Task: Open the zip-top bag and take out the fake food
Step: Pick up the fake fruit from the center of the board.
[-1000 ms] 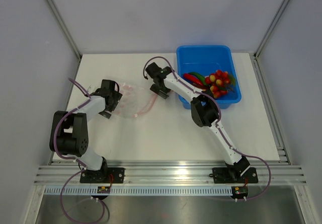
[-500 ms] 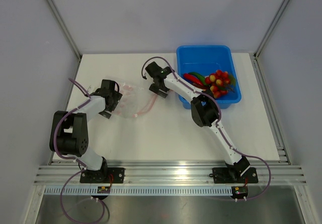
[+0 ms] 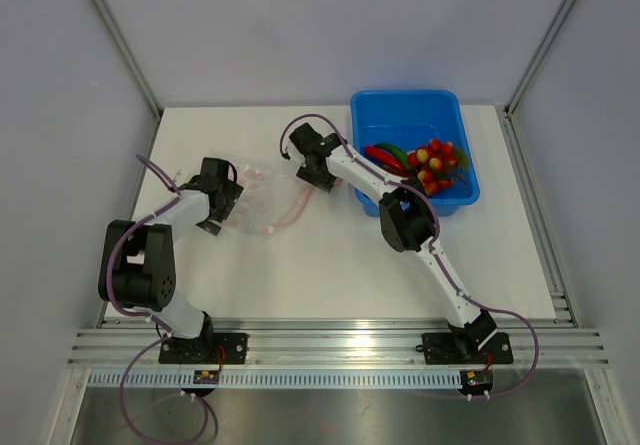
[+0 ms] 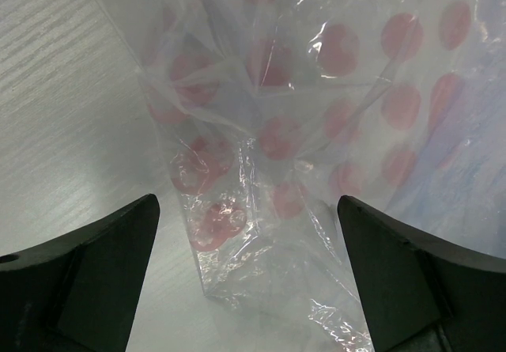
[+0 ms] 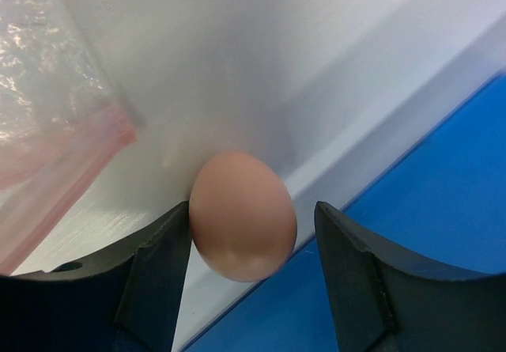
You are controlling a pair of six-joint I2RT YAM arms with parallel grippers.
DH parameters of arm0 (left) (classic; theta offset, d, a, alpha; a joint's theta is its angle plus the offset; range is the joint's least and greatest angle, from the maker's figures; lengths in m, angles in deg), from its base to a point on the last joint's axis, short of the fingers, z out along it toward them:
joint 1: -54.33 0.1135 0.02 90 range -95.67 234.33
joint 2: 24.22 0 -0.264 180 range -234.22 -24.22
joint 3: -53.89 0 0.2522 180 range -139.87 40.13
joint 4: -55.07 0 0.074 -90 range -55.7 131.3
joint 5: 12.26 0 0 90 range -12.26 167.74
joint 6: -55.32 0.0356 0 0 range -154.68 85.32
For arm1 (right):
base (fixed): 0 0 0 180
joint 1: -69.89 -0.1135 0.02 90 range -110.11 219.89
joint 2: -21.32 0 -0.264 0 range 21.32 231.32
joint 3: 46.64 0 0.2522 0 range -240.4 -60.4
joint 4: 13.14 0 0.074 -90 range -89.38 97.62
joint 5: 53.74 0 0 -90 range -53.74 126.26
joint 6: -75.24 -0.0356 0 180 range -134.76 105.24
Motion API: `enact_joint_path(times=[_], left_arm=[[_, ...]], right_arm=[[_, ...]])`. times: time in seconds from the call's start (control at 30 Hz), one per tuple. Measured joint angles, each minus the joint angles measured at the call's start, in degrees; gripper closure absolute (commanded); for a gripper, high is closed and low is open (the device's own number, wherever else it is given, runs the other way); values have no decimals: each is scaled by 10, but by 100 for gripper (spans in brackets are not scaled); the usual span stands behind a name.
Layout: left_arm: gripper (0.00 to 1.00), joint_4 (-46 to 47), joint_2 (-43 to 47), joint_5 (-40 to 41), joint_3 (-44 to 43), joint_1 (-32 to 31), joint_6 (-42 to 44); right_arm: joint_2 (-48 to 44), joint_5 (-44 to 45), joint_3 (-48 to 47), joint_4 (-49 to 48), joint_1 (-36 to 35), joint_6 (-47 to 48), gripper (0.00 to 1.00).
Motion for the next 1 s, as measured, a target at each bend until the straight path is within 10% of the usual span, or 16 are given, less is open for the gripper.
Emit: enact_joint_path(times=[1.0], left_arm=[[1, -5, -5, 0, 0, 0, 2]], right_arm=[[-98, -61, 75, -38, 0, -23, 52]])
